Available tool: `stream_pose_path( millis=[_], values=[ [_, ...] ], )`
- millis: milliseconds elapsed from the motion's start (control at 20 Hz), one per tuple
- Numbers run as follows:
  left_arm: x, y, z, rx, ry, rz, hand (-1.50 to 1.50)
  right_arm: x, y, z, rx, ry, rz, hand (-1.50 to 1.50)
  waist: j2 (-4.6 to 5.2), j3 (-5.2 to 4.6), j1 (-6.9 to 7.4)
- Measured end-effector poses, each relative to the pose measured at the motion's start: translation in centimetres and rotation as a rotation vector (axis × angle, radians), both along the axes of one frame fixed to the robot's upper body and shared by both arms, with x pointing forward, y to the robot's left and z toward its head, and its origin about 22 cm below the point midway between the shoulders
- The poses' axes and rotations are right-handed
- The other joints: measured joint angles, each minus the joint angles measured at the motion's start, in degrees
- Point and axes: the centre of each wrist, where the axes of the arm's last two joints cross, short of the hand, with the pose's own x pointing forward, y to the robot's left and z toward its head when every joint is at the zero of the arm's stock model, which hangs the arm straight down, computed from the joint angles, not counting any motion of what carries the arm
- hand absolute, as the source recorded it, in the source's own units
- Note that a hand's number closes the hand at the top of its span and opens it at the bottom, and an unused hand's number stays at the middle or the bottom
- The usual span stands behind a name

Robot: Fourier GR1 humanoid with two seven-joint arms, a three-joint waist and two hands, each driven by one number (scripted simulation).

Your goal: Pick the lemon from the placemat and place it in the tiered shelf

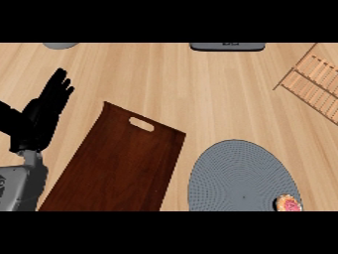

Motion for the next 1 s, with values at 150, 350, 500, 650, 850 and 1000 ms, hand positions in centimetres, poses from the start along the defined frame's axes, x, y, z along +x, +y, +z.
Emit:
stream_pose_path(
  millis=[150, 350, 500, 650, 850, 1000],
  values=[
    [0.0, 0.1, -0.2, -0.003, -0.003, -0.005, 0.00, 0.8, -1.4, -0.6, 0.000, -0.002, -0.001, 1.50, 0.02, 0.01, 0.10],
    [0.2, -0.3, 0.3, 0.000, -0.005, -0.007, 0.00, 1.3, -3.2, -1.8, 0.004, -0.005, -0.002, 1.50, 0.03, 0.02, 0.17],
    [0.2, -0.5, -0.2, -0.004, -0.003, -0.010, 0.00, 2.1, -3.6, -2.3, 0.028, 0.016, -0.101, -1.50, 0.13, 0.02, 0.52],
    [0.1, -0.4, -0.4, -0.001, -0.005, -0.013, 0.00, 3.2, -3.8, -3.4, 0.044, -0.014, -0.151, -1.50, 0.16, 0.03, 0.63],
    [0.4, -0.1, 0.3, -0.001, -0.007, -0.016, 0.00, 3.9, -4.4, -4.4, 0.082, -0.098, -0.180, -1.50, 0.26, 0.09, 0.89],
    [0.7, -0.4, 0.5, -0.002, -0.004, -0.015, 0.00, 3.8, -5.1, -4.0, 0.113, -0.152, -0.185, -1.50, 0.32, 0.12, 0.91]
  ],
)
